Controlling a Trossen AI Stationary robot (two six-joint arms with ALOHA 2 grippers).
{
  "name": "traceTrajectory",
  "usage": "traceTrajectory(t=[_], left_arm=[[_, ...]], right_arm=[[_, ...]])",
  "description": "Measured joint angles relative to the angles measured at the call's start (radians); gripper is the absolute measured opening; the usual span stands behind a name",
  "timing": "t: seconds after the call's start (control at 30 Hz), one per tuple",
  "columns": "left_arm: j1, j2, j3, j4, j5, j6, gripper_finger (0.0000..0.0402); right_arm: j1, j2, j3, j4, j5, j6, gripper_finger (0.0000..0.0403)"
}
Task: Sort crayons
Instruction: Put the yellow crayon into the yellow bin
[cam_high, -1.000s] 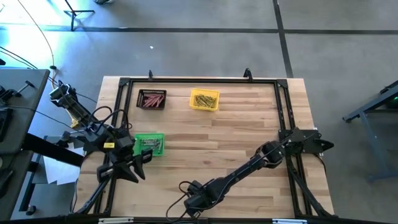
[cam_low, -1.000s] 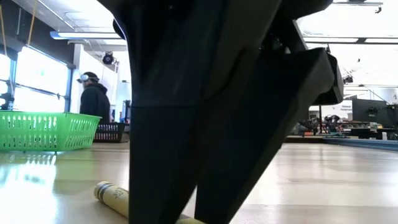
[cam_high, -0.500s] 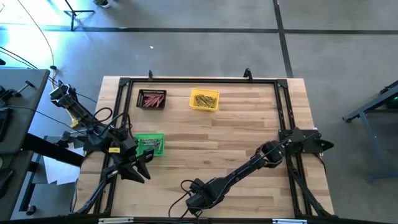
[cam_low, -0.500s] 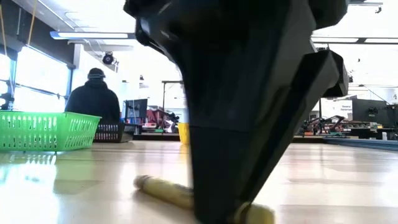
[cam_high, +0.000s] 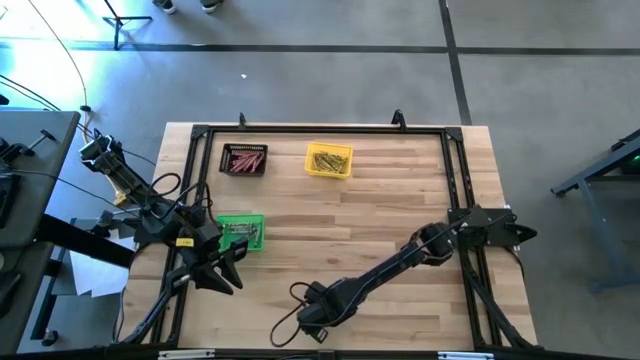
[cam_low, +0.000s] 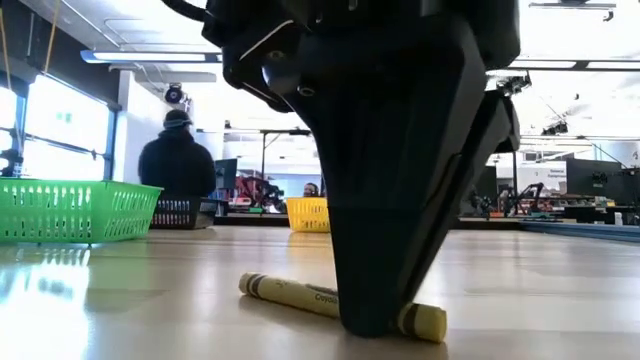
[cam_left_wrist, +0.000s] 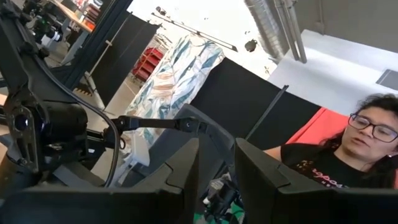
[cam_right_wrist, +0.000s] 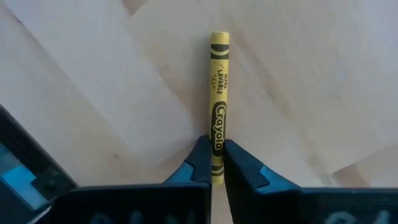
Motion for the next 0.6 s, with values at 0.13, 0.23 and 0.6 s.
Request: traceTrajectory(t=[0.13,0.23,0.6], left_arm=[[0.000,0.000,0.000,-0.006,0.000,0.000,0.0087],[0.000,0.000,0.000,-0.006,0.000,0.000,0.0087],[0.000,0.000,0.000,-0.028,-0.058,0.000,0.0087]], right_arm=[[-0.008,-0.028,-0.006,-0.016,0.070,-0.037,0.0015],[-0.015,-0.071,-0.005,-0.033,0.129,-0.081,0.0016],[-0.050,-0.249,0.000,-0.205,0.276,-0.262,0.0011]])
